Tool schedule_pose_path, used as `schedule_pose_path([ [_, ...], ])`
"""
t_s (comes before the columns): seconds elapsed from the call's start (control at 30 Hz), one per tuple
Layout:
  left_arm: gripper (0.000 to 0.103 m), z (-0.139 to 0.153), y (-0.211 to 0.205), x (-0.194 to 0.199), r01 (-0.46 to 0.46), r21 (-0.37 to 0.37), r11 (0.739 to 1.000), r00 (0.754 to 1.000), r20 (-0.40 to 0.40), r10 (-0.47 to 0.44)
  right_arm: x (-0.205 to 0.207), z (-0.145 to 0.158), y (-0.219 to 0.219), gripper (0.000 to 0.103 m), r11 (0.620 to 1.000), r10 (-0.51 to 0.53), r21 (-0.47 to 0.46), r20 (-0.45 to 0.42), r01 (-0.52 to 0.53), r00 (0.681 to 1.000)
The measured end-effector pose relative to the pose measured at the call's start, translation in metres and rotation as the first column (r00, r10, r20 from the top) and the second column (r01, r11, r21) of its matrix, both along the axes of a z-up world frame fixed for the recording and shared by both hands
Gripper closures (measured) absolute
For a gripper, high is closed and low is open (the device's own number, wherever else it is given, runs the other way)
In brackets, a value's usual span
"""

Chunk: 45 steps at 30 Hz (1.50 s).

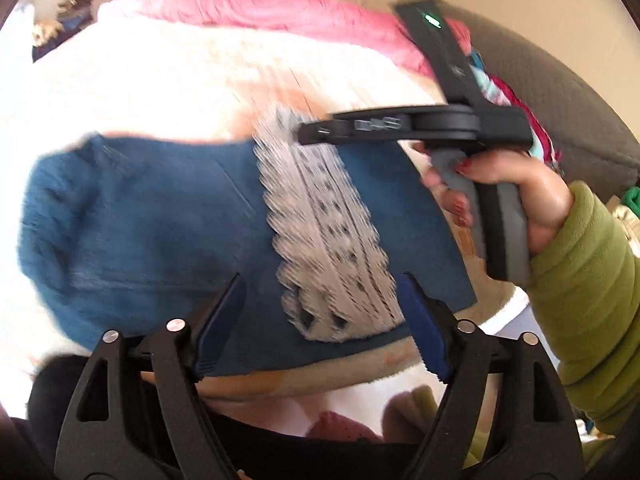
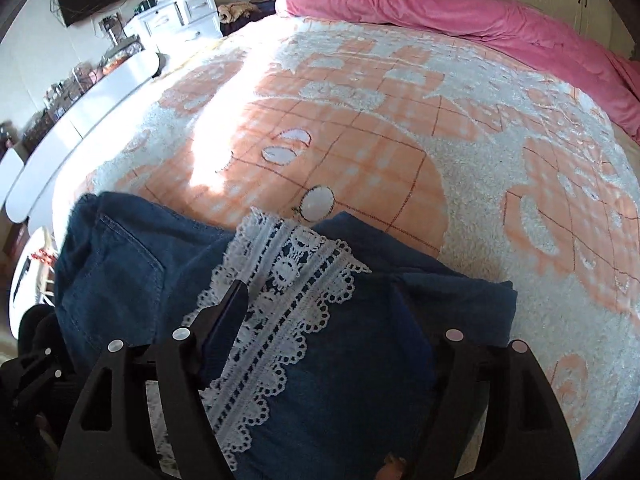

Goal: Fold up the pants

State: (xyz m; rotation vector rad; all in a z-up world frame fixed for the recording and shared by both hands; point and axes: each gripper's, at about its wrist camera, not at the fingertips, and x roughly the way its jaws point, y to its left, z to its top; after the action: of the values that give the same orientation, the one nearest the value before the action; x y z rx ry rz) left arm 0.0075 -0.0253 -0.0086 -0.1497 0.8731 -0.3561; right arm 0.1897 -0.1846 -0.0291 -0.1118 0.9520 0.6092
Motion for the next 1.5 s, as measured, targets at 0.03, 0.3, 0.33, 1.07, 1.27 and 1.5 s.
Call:
schedule_pose_path([
  [0.03,0.029,0.005,0.007,-0.002,-0.021,-0.005,1.000,1.000,0.016,0.021,-0.003,0.011,-0.001,0.031,1.000,0.002,0.017,0.015,-0.002,1.000],
  [0.3,0.020,0.028,0.071,-0.015,-0.188,-0.018,0.982,0.980,0.059,0.189,-0.017,0.060,0.020,0.023,0.998,0.061,0.026,0.123,-0.065,0.991],
  [0.33,0.019,0.029,0.078,-0.018,-0.208,-0.017,0.978,0.976,0.061,0.209,-0.018,0.061,0.024,0.023,0.996,0.075,0.031,0.126,-0.079,0.989],
  [1.07,0.015,-0.014,0.148,-0.001,-0.341,-0.033,0.939,0.938,-0.073,0.338,-0.036,0.042,0.150,0.016,0.944,0.330,-0.024,0.085,-0.329,0.940],
  [1.27,0.016,-0.022,0.147,0.008,-0.340,-0.049,0.939,0.937,-0.099,0.335,-0.037,0.027,0.184,0.016,0.912,0.410,-0.039,0.039,-0.409,0.911],
  [1.5,0.053,-0.034,0.148,0.023,-0.314,-0.092,0.945,0.942,-0.157,0.298,-0.035,0.005,0.211,0.016,0.880,0.469,-0.067,-0.029,-0.470,0.883],
])
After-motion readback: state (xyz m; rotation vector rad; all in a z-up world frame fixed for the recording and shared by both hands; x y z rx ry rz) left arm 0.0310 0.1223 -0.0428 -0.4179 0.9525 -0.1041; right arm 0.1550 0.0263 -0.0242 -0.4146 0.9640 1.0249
